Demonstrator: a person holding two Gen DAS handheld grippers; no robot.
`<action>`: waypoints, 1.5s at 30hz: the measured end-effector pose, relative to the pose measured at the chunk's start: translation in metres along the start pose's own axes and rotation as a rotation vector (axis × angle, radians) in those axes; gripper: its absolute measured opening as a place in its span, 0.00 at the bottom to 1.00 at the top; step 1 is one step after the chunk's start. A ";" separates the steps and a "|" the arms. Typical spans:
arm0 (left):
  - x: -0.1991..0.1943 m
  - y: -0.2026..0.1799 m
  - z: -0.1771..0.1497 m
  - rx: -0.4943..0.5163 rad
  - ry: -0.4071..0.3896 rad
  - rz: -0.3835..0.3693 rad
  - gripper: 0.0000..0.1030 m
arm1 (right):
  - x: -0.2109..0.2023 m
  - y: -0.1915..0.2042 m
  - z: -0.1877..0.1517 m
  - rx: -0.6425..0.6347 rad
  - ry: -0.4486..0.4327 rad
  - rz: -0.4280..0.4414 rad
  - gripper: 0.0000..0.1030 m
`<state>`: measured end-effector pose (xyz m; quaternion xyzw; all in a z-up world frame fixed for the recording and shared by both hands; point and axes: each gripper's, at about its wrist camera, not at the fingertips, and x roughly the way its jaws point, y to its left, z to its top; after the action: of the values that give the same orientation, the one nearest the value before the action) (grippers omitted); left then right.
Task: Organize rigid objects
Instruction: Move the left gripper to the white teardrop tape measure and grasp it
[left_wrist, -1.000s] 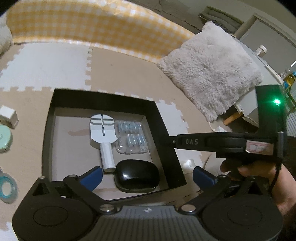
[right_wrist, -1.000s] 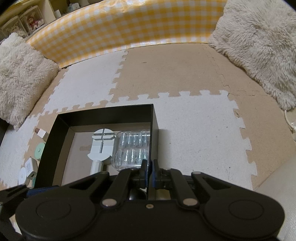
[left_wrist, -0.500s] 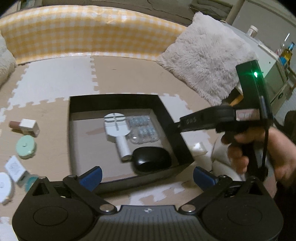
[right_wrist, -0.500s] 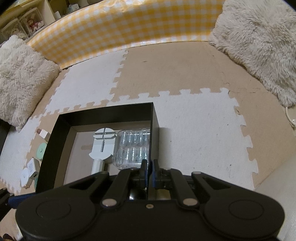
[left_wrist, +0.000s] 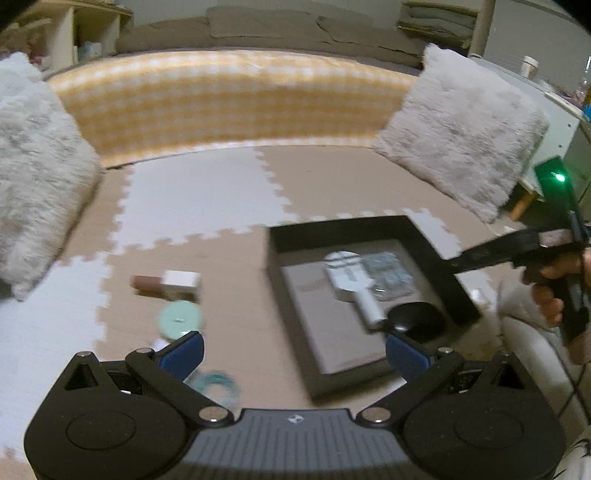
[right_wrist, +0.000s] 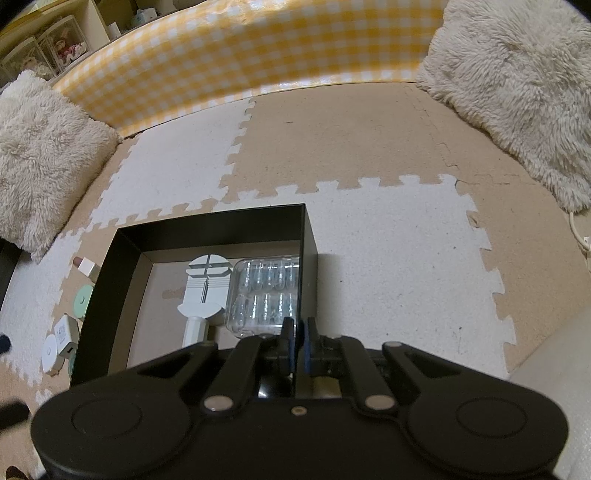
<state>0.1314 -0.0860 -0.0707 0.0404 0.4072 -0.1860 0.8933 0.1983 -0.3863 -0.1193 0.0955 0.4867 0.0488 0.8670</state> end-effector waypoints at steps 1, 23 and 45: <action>-0.001 0.007 0.000 0.000 0.002 0.013 1.00 | 0.000 0.000 0.000 0.000 0.000 0.000 0.05; 0.056 0.128 -0.036 -0.205 0.259 0.145 0.69 | 0.000 0.002 -0.001 -0.015 0.001 -0.013 0.05; 0.072 0.124 -0.038 -0.178 0.247 0.165 0.52 | 0.000 0.002 -0.002 -0.022 0.002 -0.019 0.05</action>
<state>0.1929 0.0164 -0.1591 0.0168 0.5240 -0.0687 0.8488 0.1968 -0.3841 -0.1195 0.0813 0.4878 0.0460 0.8680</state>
